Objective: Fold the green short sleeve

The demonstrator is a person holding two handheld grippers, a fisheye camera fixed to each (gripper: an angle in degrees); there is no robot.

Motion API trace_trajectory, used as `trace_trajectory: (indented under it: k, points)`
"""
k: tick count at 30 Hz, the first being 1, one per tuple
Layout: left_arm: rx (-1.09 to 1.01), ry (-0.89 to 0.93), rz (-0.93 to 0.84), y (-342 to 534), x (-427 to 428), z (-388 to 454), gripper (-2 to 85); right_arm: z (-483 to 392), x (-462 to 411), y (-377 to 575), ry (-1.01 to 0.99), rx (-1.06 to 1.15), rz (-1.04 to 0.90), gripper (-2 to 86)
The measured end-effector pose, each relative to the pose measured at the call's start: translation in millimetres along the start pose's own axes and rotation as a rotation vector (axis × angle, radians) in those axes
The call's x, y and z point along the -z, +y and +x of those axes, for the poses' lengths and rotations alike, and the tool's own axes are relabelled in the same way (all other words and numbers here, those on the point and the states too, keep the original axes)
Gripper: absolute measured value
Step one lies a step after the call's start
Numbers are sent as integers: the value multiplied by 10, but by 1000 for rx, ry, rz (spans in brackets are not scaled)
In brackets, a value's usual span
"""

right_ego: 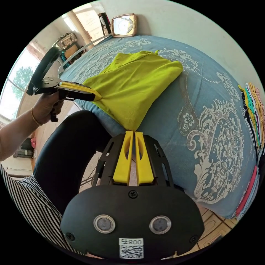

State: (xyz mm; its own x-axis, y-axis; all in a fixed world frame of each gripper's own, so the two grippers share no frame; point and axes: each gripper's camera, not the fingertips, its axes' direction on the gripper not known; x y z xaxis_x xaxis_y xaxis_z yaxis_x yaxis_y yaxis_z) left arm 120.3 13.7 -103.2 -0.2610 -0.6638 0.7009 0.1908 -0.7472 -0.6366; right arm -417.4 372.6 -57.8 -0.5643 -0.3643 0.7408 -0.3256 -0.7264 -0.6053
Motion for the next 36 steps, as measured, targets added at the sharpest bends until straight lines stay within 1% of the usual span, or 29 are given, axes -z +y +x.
trace_trajectory:
  k: [2, 4, 6, 7, 9, 11, 13, 15, 19, 25, 28, 30, 36]
  points:
    - [-43, -17, 38, 48, 98, 241, 10, -35, -71, -6, 7, 1, -10, 6]
    - [-136, -6, 109, 103, 216, 580, 15, -66, -140, -2, 13, 5, -14, 6]
    - [-323, -36, 124, 149, 241, 1124, 25, -78, -229, 10, 3, 0, -17, 5]
    - [-364, -53, 123, 163, 229, 1252, 28, -76, -251, 13, -1, -3, -17, 5]
    - [-506, -146, 106, 230, 136, 1685, 44, -51, -325, 28, -30, -20, -16, 5]
    - [-564, -202, 94, 294, 72, 1909, 55, -34, -357, 43, -53, -24, -10, 5]
    - [-608, -221, 94, 383, 42, 2075, 62, -7, -384, 60, -78, -26, -1, 4]
    - [-645, -256, 90, 507, 8, 2255, 63, 82, -451, 85, -146, -54, 10, 4]
    - [-638, -373, 102, 665, -54, 2451, 35, 219, -634, 137, -241, -90, 17, 4]
    - [-558, -364, 155, 932, -23, 2522, 11, 520, -1041, 292, -408, -169, 31, 11]
    - [-507, -336, 179, 1051, 4, 2462, 8, 824, -1308, 520, -571, -269, 68, 27]
    - [-495, -324, 193, 1159, -10, 2436, 7, 1082, -1620, 724, -706, -388, 81, 52]
    - [-497, -336, 209, 1423, -161, 2381, 6, 1309, -2384, 915, -1019, -556, 129, 89]
